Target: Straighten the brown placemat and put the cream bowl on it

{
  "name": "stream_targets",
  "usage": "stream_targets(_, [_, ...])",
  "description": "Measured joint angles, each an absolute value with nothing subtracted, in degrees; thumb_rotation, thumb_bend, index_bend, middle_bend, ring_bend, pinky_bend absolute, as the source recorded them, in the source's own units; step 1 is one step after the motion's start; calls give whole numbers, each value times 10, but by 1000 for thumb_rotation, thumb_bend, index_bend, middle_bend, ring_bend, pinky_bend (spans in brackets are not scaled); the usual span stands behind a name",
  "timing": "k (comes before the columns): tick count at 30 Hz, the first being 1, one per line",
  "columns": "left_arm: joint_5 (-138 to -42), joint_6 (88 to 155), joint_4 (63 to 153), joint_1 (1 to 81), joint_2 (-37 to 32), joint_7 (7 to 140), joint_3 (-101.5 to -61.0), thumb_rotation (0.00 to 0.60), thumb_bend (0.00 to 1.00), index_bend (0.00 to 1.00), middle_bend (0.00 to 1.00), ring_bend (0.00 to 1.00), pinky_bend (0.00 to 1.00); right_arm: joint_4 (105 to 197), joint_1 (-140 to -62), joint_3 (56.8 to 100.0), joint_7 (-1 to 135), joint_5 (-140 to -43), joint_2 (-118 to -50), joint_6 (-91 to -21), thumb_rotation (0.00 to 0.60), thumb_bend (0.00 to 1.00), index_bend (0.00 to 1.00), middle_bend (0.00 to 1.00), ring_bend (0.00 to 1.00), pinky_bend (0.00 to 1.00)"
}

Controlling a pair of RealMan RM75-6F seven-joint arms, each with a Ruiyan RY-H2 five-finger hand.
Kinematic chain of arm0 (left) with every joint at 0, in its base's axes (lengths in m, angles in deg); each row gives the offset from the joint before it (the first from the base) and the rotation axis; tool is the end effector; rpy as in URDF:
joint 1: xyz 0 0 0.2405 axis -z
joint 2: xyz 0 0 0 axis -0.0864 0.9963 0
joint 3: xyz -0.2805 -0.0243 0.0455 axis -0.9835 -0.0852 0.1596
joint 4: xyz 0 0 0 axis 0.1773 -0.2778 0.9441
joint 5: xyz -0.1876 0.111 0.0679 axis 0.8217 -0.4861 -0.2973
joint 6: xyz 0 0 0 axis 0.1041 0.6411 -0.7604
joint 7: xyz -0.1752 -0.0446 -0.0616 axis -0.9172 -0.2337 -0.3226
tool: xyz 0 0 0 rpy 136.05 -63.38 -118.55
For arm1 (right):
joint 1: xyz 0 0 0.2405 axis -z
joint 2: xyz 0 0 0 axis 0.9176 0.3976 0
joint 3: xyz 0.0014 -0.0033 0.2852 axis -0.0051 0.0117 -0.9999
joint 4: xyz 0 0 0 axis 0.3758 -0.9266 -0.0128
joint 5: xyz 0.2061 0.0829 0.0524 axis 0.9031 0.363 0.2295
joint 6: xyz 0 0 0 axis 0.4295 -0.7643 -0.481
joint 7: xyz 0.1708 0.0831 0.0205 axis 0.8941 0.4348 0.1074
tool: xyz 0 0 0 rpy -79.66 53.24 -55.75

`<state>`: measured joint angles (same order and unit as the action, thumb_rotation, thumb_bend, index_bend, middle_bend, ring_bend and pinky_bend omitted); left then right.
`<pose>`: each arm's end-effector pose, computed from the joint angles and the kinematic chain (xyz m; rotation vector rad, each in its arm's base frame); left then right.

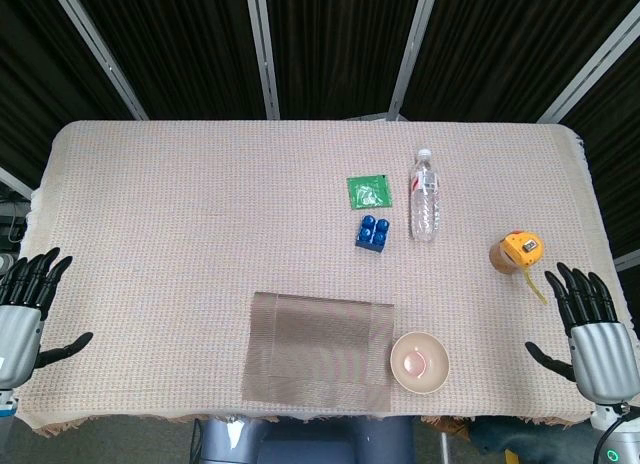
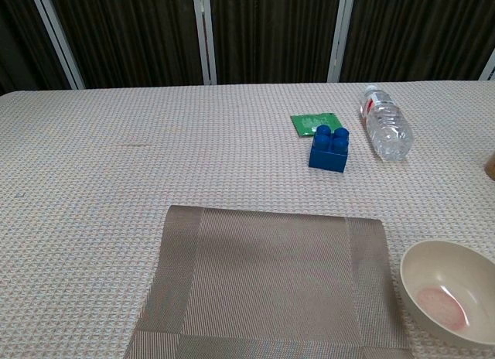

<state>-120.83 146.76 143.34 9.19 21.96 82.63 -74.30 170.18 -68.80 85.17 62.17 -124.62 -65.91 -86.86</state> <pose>-0.2723 0.2163 0.1670 -1.4366 -0.8245 -0.9984 -0.3051 -0.2138 0.1670 1.3936 -0.7150 1.0667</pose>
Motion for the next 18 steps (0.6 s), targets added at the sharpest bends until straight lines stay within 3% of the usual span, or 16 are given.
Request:
stream_targets(9, [-1204, 1463, 1432, 95, 217, 826, -746, 600, 0, 0, 0, 0, 0, 1703, -698, 878, 619, -1267, -653, -828, 600, 0, 35, 0, 0, 0])
stream_targets(18, [-1187, 1443, 1428, 104, 210, 840, -751, 600, 0, 0, 0, 0, 0, 1655, -757, 966, 614, -1396, -654, -690, 600, 0, 103, 0, 0, 0])
